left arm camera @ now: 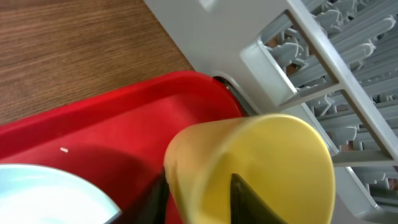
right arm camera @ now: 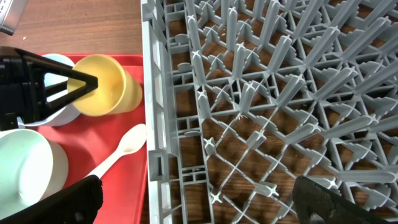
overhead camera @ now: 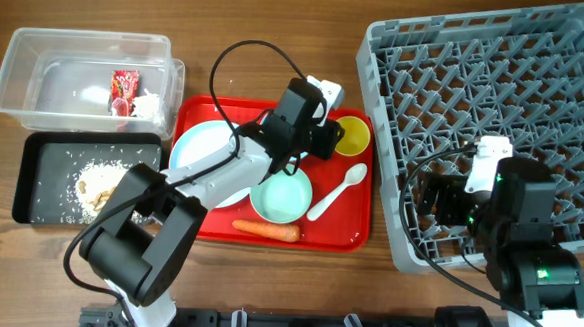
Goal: Sort waste into correct bins and load items into the dishwasher rack
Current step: 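Grasp the yellow cup with the left gripper and hand it to the right gripper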
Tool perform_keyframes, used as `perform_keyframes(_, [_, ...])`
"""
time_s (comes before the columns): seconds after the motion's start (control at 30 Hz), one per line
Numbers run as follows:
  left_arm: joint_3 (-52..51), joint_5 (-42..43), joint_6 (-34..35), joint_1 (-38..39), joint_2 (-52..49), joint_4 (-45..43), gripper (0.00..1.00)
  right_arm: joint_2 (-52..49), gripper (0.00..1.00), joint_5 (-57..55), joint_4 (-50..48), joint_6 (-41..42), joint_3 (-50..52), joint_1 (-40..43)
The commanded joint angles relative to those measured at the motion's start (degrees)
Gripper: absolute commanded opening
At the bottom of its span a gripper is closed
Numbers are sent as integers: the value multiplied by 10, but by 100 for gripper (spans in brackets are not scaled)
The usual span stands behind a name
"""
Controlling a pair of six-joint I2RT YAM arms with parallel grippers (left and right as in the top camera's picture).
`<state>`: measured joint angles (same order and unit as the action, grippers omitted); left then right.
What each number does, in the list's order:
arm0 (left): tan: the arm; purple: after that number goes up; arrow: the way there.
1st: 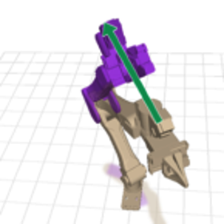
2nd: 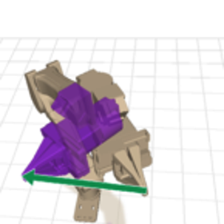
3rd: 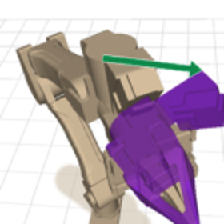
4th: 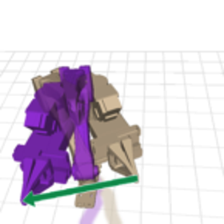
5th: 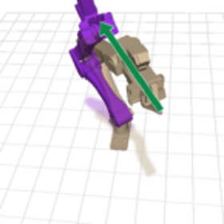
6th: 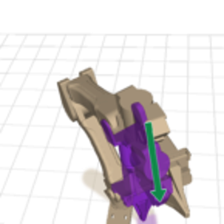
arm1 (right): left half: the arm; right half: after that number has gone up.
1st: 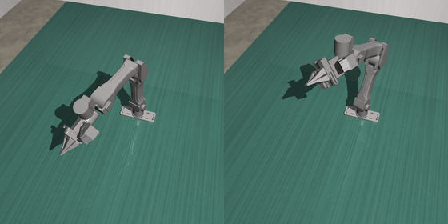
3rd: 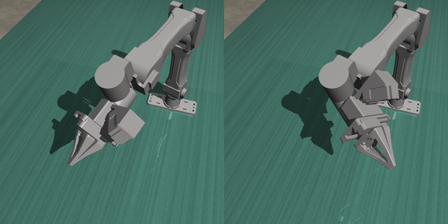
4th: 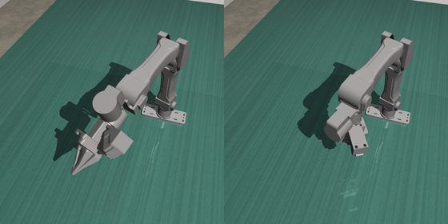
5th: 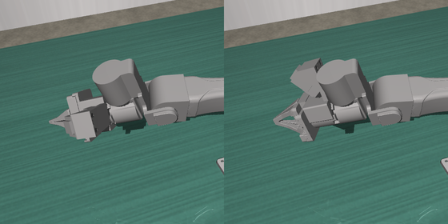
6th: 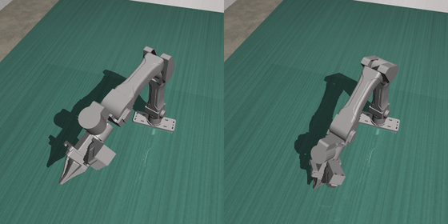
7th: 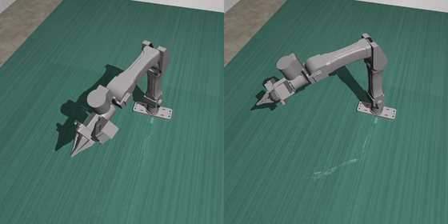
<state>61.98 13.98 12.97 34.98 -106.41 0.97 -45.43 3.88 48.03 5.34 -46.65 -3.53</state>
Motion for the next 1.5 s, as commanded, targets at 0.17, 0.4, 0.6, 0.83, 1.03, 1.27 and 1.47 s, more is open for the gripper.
perform_keyframes(0.17, [3,5,12,2,-7,40,4,0,100,7,2,9,-11,2])
perform_keyframes(0.4, [3,87,99,-64,94,75,4,0,100,-43,7,31,-11,2])
perform_keyframes(0.6, [3,603,88,-219,122,106,4,-41,100,235,-129,-76,-11,2])
perform_keyframes(0.83, [3,695,85,-228,122,109,4,-161,100,631,-207,-188,-11,2])
perform_keyframes(1.03, [3,673,85,-173,122,109,4,-193,100,692,-281,-152,-11,2])
perform_keyframes(1.27, [3,648,117,-148,122,83,4,-194,95,690,-279,-139,-11,1])
perform_keyframes(1.47, [3,648,148,-142,122,43,4,-194,88,690,-279,-139,-11,1])
